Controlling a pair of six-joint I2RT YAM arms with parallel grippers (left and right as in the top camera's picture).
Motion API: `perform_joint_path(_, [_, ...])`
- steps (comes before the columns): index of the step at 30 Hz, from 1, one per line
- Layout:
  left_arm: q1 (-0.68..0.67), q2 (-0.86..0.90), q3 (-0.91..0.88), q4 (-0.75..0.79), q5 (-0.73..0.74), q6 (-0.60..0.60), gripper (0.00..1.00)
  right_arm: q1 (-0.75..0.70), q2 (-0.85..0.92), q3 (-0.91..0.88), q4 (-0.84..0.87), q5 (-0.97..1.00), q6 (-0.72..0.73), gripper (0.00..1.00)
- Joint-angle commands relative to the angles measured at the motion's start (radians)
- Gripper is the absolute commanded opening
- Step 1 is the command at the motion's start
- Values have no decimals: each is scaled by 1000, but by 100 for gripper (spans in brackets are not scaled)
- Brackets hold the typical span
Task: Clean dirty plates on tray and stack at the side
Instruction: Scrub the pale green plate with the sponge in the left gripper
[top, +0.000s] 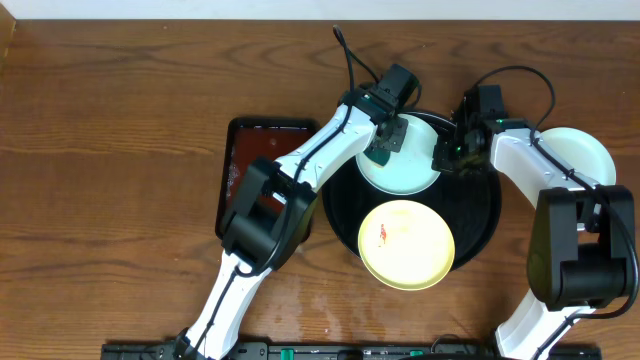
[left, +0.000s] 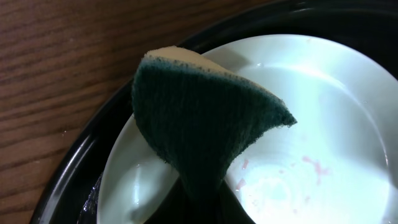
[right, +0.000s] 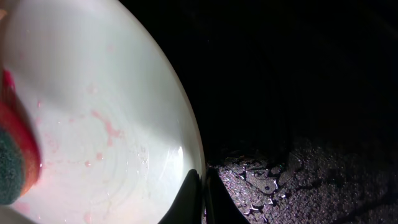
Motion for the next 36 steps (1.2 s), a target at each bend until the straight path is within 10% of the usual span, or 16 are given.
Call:
perform_joint_path(1, [0,50,-5,-3,-54,-13,8,3,-5,-13,-13,6,-6,1])
perform_joint_path(27, [-26,134,-90,8,102,-17,8,5,-5,-13,-13,6,-6,1])
perform_joint_path(36, [-26,134,-101,7,399,-16,8,5,-5,-13,-12,6,-6,1])
